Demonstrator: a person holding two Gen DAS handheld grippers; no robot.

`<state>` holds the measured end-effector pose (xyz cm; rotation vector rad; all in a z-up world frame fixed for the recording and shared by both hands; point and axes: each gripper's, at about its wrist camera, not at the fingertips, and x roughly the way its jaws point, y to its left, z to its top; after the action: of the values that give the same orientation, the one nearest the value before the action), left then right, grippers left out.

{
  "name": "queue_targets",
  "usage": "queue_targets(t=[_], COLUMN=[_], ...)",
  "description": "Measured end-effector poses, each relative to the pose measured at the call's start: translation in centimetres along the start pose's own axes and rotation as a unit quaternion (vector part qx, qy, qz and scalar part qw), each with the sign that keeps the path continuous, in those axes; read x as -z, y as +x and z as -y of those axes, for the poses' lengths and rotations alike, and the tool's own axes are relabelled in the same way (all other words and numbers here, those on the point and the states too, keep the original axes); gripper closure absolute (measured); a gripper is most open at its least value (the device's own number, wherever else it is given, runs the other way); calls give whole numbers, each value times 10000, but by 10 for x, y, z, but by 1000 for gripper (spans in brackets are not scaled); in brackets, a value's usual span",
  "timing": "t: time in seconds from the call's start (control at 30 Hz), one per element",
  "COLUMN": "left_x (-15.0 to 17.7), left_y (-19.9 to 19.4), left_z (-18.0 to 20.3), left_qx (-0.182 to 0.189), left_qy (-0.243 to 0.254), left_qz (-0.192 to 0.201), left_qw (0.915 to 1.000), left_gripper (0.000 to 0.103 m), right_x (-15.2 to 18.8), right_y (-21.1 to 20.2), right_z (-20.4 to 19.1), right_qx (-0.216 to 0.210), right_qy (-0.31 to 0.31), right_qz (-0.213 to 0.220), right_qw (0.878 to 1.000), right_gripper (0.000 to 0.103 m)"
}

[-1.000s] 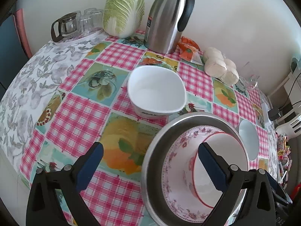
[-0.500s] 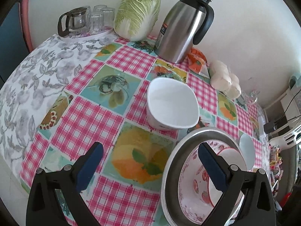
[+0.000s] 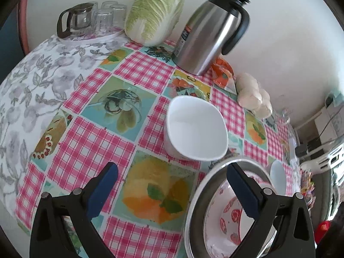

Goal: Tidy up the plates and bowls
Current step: 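Move both grippers to the rim of the white square bowl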

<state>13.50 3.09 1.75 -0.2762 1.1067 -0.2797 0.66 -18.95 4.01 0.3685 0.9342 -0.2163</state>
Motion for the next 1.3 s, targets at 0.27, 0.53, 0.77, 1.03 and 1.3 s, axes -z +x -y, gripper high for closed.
queue_targets(t=[0.27, 0.53, 0.77, 1.03, 1.3], left_x=[-20, -31, -37, -45, -52], left_y=[2, 22, 41, 59, 66], left_z=[-10, -13, -22, -35, -42], left_qx=[-19, 48, 336, 391, 285], left_qy=[-82, -129, -409, -544, -335], left_qz=[426, 413, 378, 164, 52], left_qw=[9991, 9991, 9979, 9976, 9990], left_gripper=[2, 2, 2, 2, 2], right_x=[-4, -28, -65, -108, -125], right_y=[6, 13, 21, 47, 77], right_z=[-3, -20, -39, -60, -74], right_qx=[-73, 43, 189, 434, 945], right_qy=[220, 187, 264, 374, 410], right_qz=[58, 1, -183, -352, -576], right_qw=[9997, 9998, 9993, 9977, 9930], right_gripper=[0, 0, 0, 0, 7])
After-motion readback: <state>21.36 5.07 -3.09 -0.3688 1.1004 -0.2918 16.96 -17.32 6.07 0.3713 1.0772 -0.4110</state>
